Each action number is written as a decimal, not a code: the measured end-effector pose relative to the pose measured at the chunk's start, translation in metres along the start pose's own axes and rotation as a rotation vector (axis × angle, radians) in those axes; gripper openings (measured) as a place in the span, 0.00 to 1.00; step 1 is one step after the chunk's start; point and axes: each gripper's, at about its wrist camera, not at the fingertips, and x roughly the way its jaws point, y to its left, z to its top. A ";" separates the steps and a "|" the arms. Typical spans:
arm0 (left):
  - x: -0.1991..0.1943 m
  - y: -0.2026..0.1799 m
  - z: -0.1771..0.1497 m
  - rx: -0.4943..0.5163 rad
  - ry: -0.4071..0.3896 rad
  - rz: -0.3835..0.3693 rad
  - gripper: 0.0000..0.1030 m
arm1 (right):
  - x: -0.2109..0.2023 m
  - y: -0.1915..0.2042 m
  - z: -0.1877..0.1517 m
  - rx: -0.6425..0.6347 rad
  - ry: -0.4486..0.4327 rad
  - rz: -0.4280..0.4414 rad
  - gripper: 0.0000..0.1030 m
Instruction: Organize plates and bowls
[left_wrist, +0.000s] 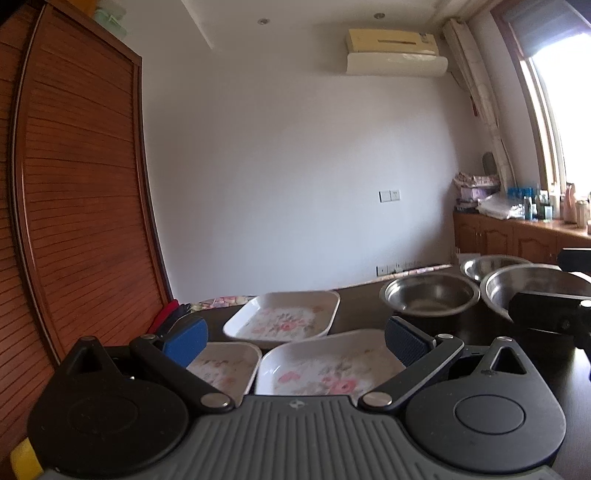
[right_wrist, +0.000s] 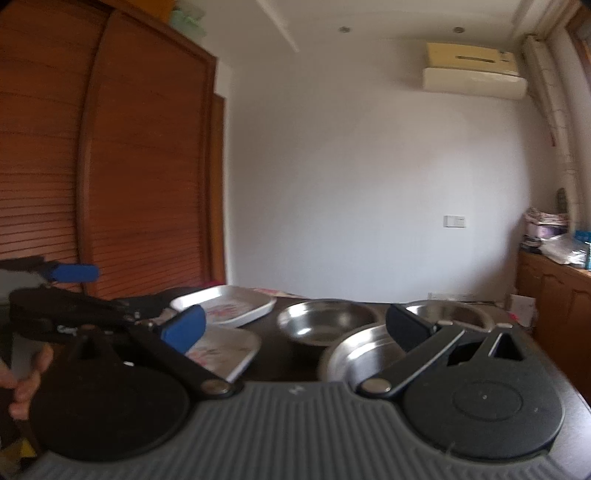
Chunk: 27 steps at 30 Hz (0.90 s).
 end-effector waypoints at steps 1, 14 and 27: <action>-0.002 0.003 -0.002 0.006 0.007 0.003 1.00 | -0.001 0.003 0.000 -0.002 0.004 0.015 1.00; -0.019 0.039 -0.025 0.004 0.079 0.061 1.00 | -0.009 0.032 -0.003 -0.035 0.014 0.093 1.00; -0.029 0.065 -0.035 -0.043 0.144 0.020 1.00 | -0.011 0.041 -0.010 -0.039 0.047 0.134 1.00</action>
